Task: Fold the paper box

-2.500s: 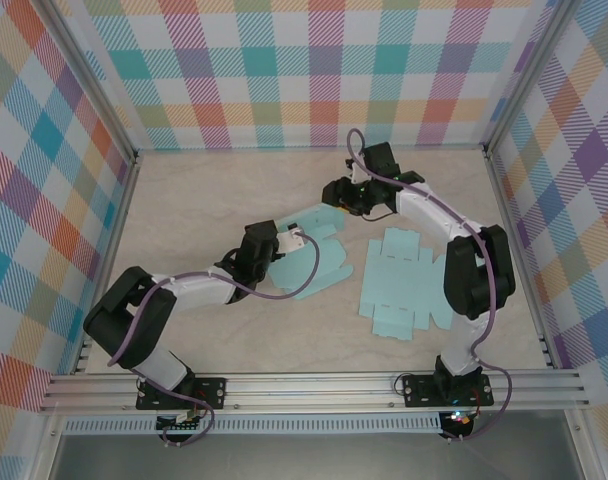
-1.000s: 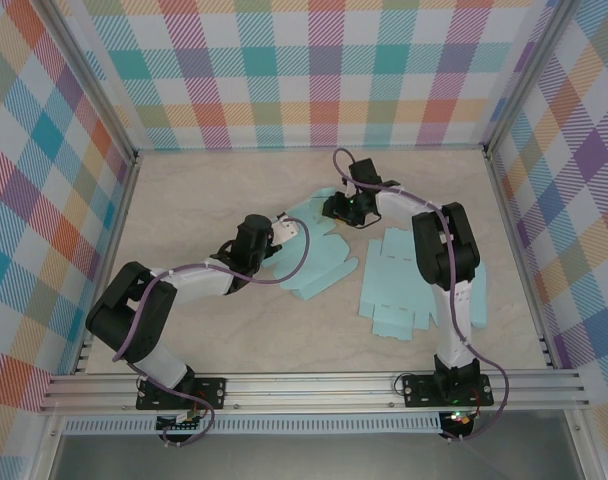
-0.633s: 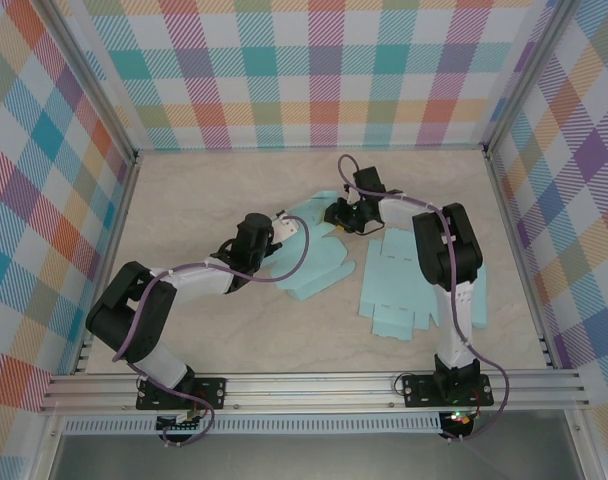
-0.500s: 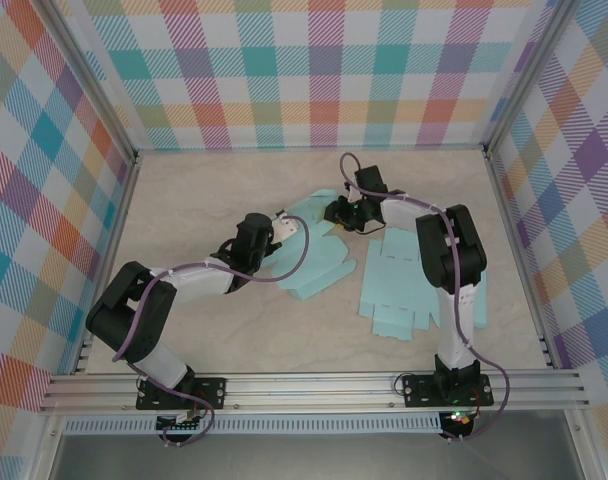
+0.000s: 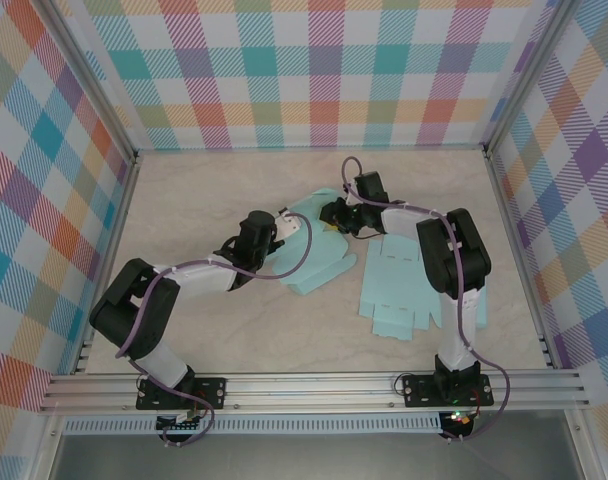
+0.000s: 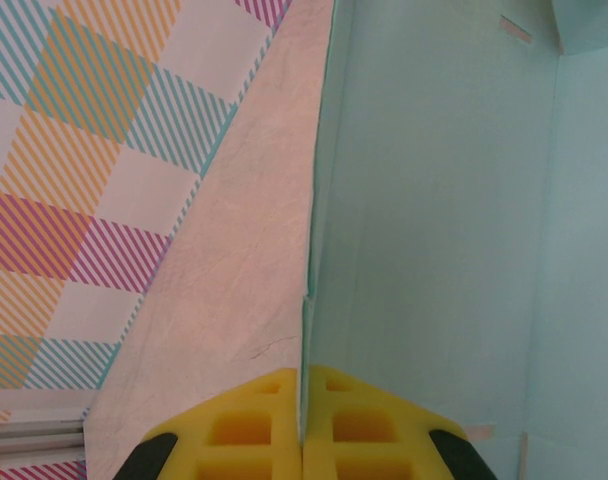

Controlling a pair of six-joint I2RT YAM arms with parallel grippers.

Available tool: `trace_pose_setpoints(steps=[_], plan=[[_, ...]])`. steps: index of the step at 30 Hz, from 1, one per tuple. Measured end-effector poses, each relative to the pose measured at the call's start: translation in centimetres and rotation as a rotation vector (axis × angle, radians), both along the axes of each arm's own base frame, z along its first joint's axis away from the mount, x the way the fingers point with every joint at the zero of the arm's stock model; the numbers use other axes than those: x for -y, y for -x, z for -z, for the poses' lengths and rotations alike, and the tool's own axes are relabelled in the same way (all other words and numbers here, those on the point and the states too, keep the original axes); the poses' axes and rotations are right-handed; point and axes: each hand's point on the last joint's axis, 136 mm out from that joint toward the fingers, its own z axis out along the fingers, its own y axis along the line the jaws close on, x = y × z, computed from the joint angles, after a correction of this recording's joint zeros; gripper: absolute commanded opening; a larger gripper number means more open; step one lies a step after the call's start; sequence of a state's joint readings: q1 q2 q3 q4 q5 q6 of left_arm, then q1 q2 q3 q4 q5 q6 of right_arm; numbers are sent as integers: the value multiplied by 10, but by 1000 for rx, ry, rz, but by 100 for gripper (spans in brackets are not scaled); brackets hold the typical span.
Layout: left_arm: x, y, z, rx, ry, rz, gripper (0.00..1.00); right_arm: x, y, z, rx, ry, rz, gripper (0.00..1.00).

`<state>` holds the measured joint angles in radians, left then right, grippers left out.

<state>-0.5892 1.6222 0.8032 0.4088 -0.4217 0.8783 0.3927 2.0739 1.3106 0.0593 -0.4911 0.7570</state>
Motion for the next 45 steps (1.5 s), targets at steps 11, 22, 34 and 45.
trace_pose_setpoints(steps=[11,22,34,45], plan=[[-1,1,-1,26,-48,13,0,17,21,11,-50,-41,26,45],[-1,6,4,100,-174,53,0,99,7,-33,8,-60,183,47],[15,10,11,113,-229,103,0,106,-79,-38,79,-42,151,34],[14,9,11,117,-246,108,0,75,-70,7,-10,-48,34,32]])
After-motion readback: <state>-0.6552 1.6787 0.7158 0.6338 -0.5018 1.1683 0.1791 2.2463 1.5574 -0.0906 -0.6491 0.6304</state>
